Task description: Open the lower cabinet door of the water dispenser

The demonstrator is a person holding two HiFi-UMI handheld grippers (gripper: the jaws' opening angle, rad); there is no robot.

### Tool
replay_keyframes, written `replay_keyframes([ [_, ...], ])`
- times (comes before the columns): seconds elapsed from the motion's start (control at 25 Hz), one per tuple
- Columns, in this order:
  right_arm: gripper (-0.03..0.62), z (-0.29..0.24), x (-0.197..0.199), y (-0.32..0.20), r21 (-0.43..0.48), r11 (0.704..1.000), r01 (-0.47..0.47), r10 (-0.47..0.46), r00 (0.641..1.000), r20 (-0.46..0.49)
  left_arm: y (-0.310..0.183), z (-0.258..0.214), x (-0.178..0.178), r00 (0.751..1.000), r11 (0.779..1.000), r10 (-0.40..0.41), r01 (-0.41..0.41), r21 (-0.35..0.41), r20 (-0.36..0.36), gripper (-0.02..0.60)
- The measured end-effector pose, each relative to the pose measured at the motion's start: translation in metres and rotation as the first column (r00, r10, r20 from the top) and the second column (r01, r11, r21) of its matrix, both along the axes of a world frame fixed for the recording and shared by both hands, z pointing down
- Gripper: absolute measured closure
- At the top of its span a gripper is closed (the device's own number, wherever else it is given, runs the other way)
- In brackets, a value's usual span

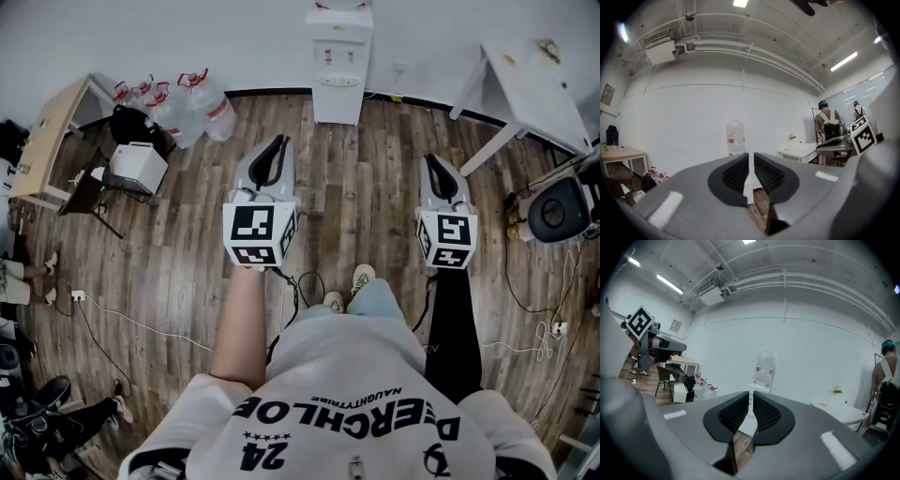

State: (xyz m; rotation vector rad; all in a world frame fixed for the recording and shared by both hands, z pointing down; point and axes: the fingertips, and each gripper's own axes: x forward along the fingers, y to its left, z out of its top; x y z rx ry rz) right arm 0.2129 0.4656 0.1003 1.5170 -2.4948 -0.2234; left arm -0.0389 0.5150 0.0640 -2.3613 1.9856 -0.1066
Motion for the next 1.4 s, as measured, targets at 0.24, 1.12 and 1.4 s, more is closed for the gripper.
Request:
replay_keyframes([
  [0.24, 0.532, 0.002, 0.008, -0.011, 0.001, 1.000, -0.026, 0.026, 1.000, -0.001, -0.012, 0.005, 0.003, 1.000, 1.000, 0.000, 0.000, 0.004, -0.022, 0.526],
  [1.12, 0.511, 0.009, -0.007, -0.169, -0.016, 0.999, 0.035, -0.035, 0.999, 0.016, -0.158, 0.007, -0.009, 0.998, 0.998, -0.064, 0.064, -0.015, -0.001, 0.526],
  [1.4, 0.511, 0.008, -0.023, -0.236, -0.015, 0.995, 0.094, -0.094, 0.995, 0.015, -0.212, 0.007, -0.015, 0.995, 0.994, -0.103, 0.103, -0.022, 0.008, 0.526],
])
